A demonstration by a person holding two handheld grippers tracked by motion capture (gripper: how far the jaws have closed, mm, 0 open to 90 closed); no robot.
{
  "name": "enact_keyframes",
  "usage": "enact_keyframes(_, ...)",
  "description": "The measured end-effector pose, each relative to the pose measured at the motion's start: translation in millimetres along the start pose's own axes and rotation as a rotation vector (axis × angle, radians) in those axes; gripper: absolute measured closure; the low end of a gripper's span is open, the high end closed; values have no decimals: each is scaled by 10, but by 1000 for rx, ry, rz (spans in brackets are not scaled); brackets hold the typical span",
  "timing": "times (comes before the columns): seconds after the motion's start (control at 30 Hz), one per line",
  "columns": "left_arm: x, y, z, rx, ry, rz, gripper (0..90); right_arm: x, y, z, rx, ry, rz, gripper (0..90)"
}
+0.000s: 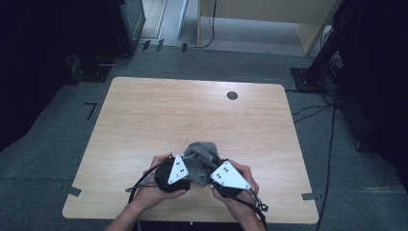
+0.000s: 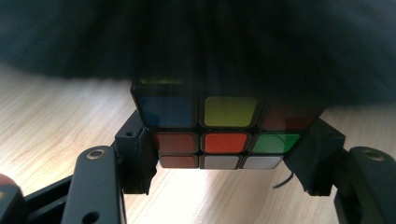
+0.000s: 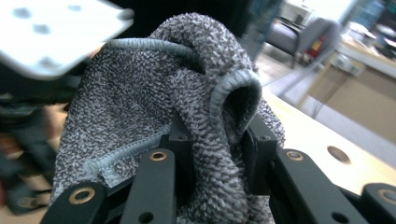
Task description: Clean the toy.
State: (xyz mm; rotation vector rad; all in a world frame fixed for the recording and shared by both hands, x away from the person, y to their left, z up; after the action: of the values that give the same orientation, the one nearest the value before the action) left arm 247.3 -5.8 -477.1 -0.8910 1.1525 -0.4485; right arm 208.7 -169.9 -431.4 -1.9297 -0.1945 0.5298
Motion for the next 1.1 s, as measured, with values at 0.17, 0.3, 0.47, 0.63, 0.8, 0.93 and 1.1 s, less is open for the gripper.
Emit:
enact_keyframes(0.17, -21, 12, 17, -6, 5, -16, 346, 83, 129, -163, 33, 98, 68, 711)
enact_keyframes(0.3, -28, 11, 49, -12, 8, -8, 346, 21, 178, -352, 132, 99, 77, 710)
enact_keyframes(0.47, -25, 0, 22, -6, 13, -15, 346, -7, -12, 14, -43, 6, 20, 707)
enact_keyframes(0.63, -108, -10, 73, -49, 57, -91, 346, 35, 92, -208, 57, 100, 45, 715)
enact_keyframes(0.8, -109, 19, 109, -47, 56, -101, 346, -35, 107, -390, 172, 84, 21, 708)
enact_keyframes(0.93, -114, 5, 71, -19, 52, -123, 346, -60, -16, -193, 133, -9, -32, 702)
enact_keyframes(1.1, -143, 3, 94, -43, 37, -160, 346, 72, 200, -373, 180, 90, 84, 704)
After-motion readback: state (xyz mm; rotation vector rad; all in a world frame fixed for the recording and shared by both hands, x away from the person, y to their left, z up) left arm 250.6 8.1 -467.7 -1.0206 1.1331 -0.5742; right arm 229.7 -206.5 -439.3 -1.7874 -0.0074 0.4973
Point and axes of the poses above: each handheld gripper's, and its own axes: x roughly forward along the jaws, y roughly out of its underside, z roughly to its left, the point moved 2 cm from there along x, roughly forward along the jaws, and after that the axes turned 9 degrees about y, right-handed, at the moved point
